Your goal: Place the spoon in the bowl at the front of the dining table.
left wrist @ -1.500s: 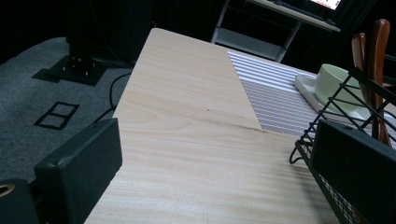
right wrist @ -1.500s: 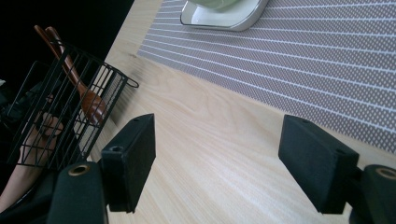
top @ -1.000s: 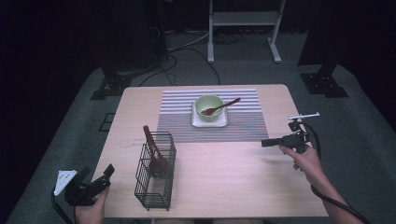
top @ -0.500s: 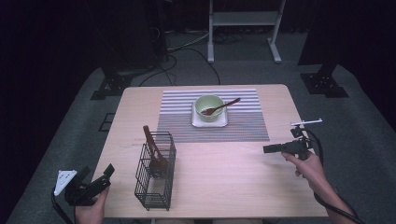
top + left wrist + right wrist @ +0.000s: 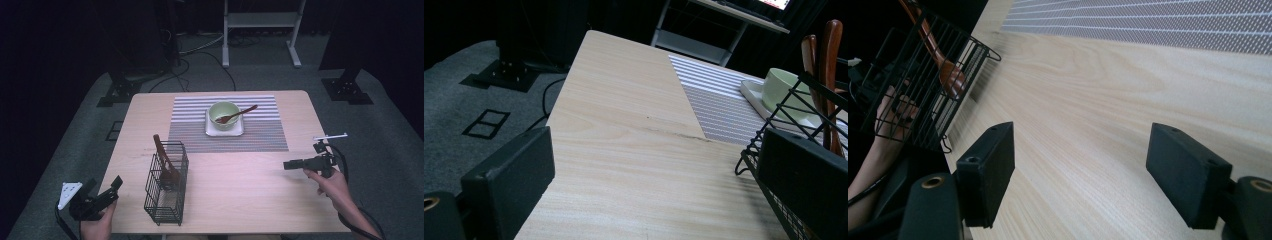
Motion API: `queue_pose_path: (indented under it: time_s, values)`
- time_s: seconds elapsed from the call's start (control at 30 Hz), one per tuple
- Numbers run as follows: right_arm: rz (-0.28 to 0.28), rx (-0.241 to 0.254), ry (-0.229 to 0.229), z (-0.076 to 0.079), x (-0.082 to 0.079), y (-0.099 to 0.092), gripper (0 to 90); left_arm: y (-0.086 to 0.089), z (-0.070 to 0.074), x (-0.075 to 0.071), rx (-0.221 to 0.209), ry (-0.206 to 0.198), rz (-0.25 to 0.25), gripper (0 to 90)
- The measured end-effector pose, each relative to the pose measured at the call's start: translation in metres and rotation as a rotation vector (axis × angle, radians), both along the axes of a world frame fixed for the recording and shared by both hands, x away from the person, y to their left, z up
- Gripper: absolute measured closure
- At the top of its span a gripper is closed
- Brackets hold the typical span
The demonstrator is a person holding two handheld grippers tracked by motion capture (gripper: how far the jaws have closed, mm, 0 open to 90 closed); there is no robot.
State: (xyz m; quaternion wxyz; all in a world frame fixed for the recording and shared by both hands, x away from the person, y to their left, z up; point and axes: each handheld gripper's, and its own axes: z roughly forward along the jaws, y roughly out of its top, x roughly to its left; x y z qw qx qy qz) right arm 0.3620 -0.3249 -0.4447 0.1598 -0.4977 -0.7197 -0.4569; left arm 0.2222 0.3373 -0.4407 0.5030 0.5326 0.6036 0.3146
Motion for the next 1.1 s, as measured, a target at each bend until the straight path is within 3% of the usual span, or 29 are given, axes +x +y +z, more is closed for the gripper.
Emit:
queue_pose_path:
  time_s: [1.1]
  values:
    - [0.042, 0.024, -0.009, -0.011, -0.030, 0.010, 26.1, 0.000, 0.001, -0.001, 0.005, 0.002, -0.001, 1.4]
